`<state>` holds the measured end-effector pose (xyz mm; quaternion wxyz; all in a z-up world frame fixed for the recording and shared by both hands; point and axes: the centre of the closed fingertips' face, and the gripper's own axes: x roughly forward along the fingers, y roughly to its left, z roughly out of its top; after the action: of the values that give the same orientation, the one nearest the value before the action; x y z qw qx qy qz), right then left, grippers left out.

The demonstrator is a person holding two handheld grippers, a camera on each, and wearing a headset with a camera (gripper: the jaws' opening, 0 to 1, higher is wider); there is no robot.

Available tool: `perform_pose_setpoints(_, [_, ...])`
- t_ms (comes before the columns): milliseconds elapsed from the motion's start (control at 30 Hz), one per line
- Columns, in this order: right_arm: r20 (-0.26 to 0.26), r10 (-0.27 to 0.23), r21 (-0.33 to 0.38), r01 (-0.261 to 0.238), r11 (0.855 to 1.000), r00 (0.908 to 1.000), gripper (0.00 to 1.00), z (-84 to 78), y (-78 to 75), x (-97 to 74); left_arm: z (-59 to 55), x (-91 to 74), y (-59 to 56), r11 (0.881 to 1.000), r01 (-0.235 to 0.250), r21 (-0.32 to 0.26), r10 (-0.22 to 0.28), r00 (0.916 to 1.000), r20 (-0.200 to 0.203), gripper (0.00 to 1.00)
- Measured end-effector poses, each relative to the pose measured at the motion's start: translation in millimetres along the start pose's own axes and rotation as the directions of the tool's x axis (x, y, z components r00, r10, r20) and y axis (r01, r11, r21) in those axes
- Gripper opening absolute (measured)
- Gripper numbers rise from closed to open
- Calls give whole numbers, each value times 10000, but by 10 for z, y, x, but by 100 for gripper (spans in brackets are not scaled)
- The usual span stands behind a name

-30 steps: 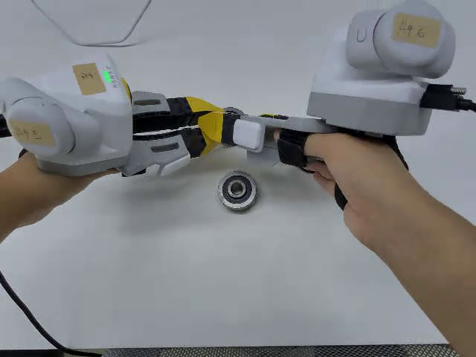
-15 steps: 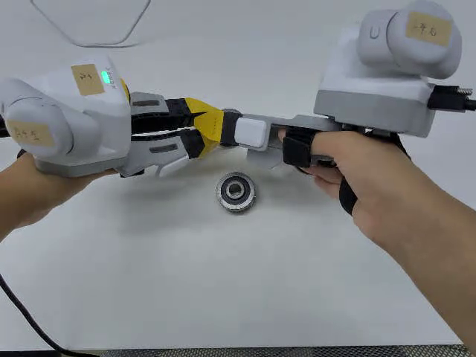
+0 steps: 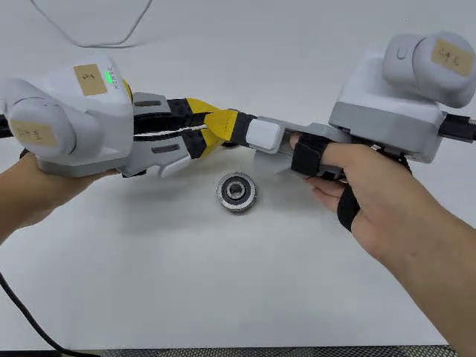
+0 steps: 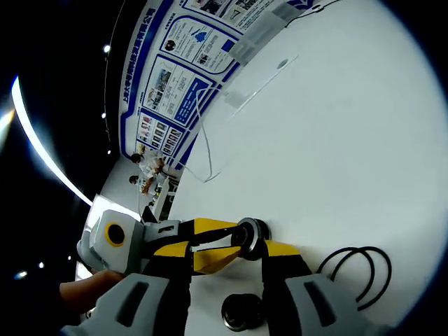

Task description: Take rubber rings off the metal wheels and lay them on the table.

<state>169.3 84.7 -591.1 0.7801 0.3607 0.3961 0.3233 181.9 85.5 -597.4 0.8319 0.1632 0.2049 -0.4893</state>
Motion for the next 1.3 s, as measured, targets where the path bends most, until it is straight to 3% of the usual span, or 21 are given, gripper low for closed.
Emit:
perform_pose_setpoints(433, [127, -11, 126, 9, 9999, 9999, 38, -1, -1, -23, 2, -5, 5, 10000, -2, 7, 2, 10000, -3, 11])
perform_pose_setpoints(1300, [127, -747, 432, 741, 9963, 9971, 6, 28, -266, -18, 2, 3, 13, 10000, 2, 3, -2, 10000, 26, 11])
